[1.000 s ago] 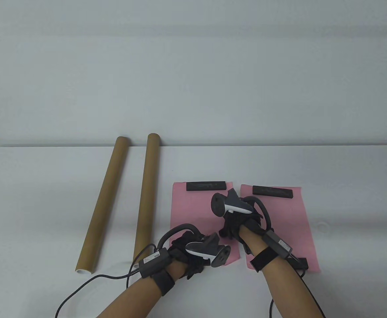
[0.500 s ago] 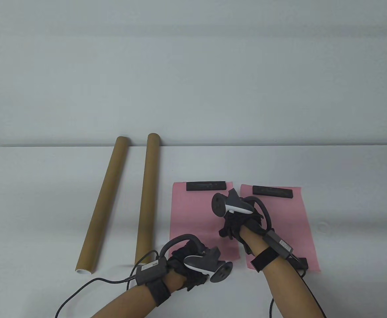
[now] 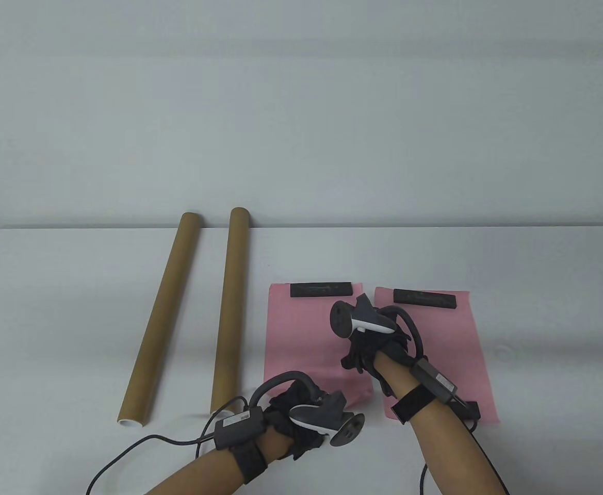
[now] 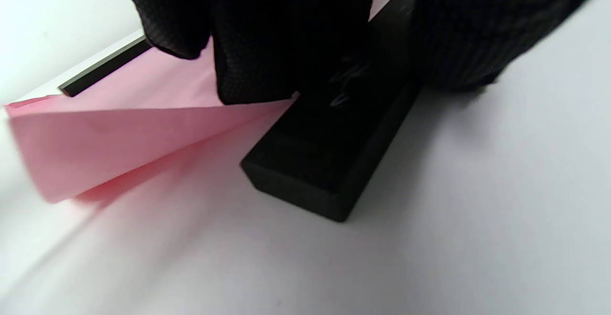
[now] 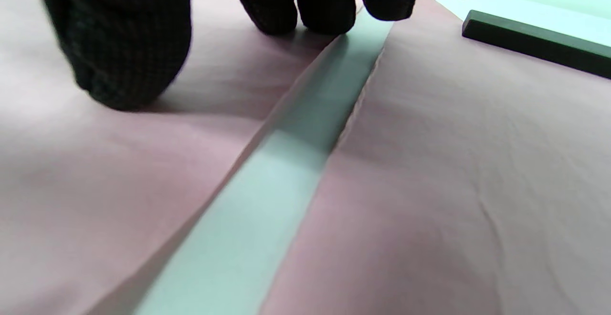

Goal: Roll up papers and store in mailing tubes

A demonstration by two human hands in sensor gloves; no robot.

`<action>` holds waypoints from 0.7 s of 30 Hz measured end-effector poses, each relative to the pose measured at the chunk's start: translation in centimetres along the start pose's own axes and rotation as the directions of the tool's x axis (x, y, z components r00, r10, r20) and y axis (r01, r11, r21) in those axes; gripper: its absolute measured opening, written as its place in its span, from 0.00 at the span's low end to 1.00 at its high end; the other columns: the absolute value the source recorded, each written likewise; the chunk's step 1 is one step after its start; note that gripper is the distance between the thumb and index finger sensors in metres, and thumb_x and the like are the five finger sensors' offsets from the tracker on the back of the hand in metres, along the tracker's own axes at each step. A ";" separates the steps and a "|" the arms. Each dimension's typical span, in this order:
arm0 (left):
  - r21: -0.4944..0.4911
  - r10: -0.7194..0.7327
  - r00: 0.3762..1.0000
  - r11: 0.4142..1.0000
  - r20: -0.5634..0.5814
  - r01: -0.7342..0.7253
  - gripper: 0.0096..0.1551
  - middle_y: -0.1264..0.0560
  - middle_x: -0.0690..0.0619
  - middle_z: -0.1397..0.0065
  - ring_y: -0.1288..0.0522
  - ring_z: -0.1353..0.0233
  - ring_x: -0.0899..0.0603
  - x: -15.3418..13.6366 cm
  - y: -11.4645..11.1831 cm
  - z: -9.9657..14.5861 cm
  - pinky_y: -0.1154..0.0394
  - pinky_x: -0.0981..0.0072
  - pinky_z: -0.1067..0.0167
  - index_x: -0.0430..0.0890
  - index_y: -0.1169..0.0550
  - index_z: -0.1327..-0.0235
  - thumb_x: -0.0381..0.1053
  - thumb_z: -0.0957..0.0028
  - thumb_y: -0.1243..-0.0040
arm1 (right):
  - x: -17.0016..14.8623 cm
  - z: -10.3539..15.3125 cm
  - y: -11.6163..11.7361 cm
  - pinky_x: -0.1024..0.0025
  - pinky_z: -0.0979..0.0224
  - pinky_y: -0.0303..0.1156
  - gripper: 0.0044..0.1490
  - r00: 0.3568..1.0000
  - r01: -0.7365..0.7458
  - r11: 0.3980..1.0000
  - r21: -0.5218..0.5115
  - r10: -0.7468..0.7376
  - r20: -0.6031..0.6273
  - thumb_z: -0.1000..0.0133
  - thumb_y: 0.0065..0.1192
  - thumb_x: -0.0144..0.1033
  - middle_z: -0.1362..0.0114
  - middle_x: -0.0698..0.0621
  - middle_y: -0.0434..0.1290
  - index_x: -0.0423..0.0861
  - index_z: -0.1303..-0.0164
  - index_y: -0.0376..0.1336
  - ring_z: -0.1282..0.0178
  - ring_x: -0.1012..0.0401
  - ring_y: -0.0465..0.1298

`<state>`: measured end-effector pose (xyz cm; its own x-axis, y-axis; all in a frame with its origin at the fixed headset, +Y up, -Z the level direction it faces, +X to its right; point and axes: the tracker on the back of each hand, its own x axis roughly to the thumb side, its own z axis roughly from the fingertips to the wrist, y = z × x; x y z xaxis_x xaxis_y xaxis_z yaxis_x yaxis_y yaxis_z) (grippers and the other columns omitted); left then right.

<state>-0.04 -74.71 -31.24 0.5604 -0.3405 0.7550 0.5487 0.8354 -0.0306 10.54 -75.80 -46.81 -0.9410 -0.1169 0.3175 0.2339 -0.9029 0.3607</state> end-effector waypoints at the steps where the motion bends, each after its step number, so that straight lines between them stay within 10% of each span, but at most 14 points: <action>1: 0.007 0.010 1.000 1.000 0.000 -0.010 0.47 0.20 0.53 0.37 0.15 0.39 0.48 -0.2 0.2 0.1 0.23 0.52 0.31 0.53 0.28 0.35 0.73 0.67 0.36 | 0.0 0.0 0.0 0.26 0.22 0.51 0.56 1.000 0.000 1.000 -0.001 0.000 0.000 0.52 0.72 0.57 0.14 0.38 0.57 0.42 0.18 0.57 0.13 0.32 0.55; 11: 0.094 0.008 0.960 0.995 -0.279 0.019 0.43 0.23 0.54 0.33 0.18 0.33 0.46 -9.5 5.4 -0.3 0.26 0.49 0.28 0.55 0.30 0.32 0.67 0.63 0.34 | -0.2 0.2 0.2 0.26 0.23 0.52 0.56 1.000 0.013 1.000 -0.009 -0.013 0.002 0.52 0.71 0.58 0.14 0.38 0.56 0.42 0.18 0.56 0.14 0.32 0.56; 21: -0.012 0.136 0.890 0.988 -0.435 -0.157 0.41 0.26 0.56 0.29 0.21 0.29 0.45 -17.8 4.8 -10.8 0.29 0.48 0.27 0.59 0.30 0.33 0.66 0.62 0.33 | -0.3 0.3 0.3 0.26 0.23 0.52 0.55 1.000 0.014 1.000 -0.015 -0.013 0.004 0.51 0.70 0.58 0.14 0.39 0.56 0.43 0.18 0.56 0.14 0.32 0.56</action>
<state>-0.67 -69.31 -51.94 0.8431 -0.3773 0.3832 0.4618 0.8731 -0.1566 10.99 -75.94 -46.50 -0.9432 -0.1033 0.3158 0.2174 -0.9105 0.3516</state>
